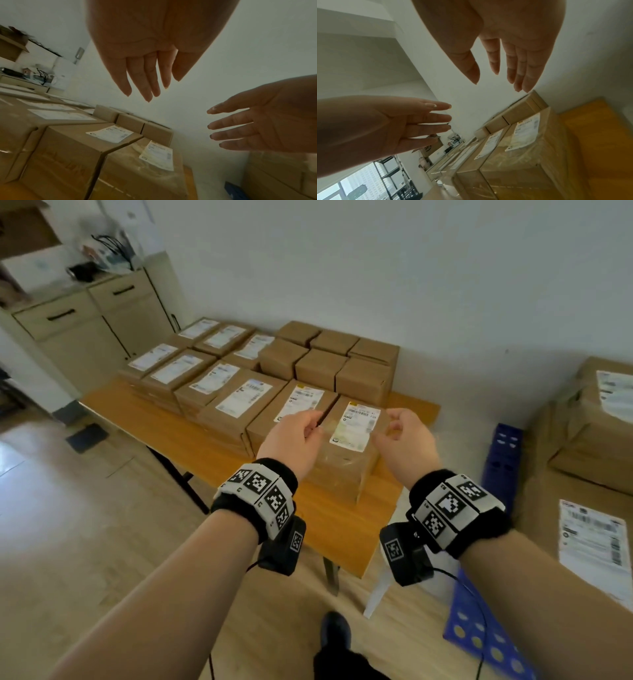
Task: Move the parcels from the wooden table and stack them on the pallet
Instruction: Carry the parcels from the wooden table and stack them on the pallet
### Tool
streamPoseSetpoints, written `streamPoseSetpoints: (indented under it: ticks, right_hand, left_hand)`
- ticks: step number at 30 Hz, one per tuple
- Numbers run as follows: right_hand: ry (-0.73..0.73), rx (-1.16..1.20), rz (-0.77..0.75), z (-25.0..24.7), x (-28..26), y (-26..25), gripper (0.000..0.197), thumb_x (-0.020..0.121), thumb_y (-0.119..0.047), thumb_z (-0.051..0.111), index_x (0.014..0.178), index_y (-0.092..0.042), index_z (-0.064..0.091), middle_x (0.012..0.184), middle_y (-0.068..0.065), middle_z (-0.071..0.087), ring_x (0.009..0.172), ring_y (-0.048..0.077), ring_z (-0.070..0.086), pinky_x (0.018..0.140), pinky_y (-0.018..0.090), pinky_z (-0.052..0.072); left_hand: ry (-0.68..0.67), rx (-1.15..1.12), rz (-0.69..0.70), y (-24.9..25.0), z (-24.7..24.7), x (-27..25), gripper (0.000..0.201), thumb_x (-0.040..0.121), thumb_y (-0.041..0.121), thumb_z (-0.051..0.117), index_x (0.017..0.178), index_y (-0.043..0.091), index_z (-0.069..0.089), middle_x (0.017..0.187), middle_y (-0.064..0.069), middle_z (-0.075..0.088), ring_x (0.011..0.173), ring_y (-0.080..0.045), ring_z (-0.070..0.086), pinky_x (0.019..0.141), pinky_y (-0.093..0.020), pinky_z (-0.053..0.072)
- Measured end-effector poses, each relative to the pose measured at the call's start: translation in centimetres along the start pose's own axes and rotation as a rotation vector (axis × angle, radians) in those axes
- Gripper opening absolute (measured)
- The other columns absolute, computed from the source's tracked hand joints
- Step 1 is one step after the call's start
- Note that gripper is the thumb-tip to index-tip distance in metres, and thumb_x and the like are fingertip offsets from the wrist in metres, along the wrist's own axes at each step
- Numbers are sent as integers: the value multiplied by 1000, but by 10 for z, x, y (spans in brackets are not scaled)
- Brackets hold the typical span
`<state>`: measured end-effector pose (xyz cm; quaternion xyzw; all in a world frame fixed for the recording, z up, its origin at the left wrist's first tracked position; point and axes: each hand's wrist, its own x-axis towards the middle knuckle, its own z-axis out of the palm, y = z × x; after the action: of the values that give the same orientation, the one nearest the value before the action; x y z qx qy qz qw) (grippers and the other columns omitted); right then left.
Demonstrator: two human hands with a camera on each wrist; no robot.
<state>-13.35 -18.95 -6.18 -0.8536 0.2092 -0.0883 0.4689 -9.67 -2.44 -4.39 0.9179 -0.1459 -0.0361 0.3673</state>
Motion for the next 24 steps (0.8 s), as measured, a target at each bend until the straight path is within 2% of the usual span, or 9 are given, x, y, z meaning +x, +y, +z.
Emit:
streamPoseSetpoints:
  ticks: [3, 6, 7, 10, 14, 17, 20, 24]
  right_hand:
    - [8, 21, 131, 24, 35, 13, 56, 90, -22, 60, 139, -11, 36, 137, 9, 45, 117, 21, 51, 85, 25, 43]
    - [-20, 35, 290, 45, 56, 30, 67, 88, -27, 62, 143, -8, 28, 143, 13, 39, 123, 27, 47, 96, 34, 43]
    - [-41, 33, 331, 50, 62, 35, 68, 89, -28, 61, 143, -7, 27, 142, 14, 41, 123, 28, 48, 96, 36, 44]
    - [-90, 37, 399, 64, 71, 52, 56, 89, -31, 61, 134, -5, 39, 130, 11, 55, 114, 27, 56, 91, 37, 50]
    - [-162, -23, 464, 76, 74, 64, 49, 92, -38, 54, 129, -6, 45, 123, 10, 59, 107, 27, 59, 85, 37, 52]
    - [-199, -60, 481, 80, 72, 68, 48, 96, -38, 48, 131, -6, 45, 125, 10, 58, 111, 28, 56, 86, 35, 49]
    - [-174, -44, 505, 82, 67, 69, 48, 97, -38, 44, 132, -5, 44, 127, 11, 56, 112, 27, 55, 82, 33, 46]
    - [-119, -24, 538, 80, 53, 66, 44, 99, -31, 41, 134, -3, 42, 130, 12, 54, 115, 29, 53, 80, 30, 41]
  left_hand:
    - [-82, 43, -71, -17, 8, 36, 39, 97, 23, 43, 136, 20, 45, 131, 2, 55, 116, -12, 52, 90, -21, 37]
    - [-188, 101, -150, -31, 21, 66, 42, 97, 27, 42, 138, 16, 42, 133, -2, 52, 116, -16, 51, 90, -25, 39]
    - [-227, 115, -178, -35, 27, 74, 44, 97, 28, 42, 140, 15, 39, 135, -4, 50, 119, -19, 50, 93, -27, 40]
    - [-331, 152, -240, -43, 45, 89, 48, 97, 30, 42, 142, 14, 34, 140, -8, 45, 122, -24, 49, 94, -32, 41]
    - [-353, 230, -210, -45, 56, 100, 49, 97, 30, 42, 142, 14, 33, 140, -9, 45, 122, -26, 48, 96, -34, 41]
    - [-358, 275, -204, -47, 59, 107, 48, 97, 33, 41, 141, 16, 35, 138, -8, 46, 123, -27, 46, 98, -38, 41]
    - [-376, 317, -199, -51, 61, 109, 48, 96, 35, 40, 141, 18, 36, 139, -7, 47, 126, -31, 42, 100, -43, 41]
    - [-389, 338, -147, -57, 59, 105, 44, 96, 37, 38, 137, 21, 41, 133, -7, 52, 122, -31, 44, 99, -41, 41]
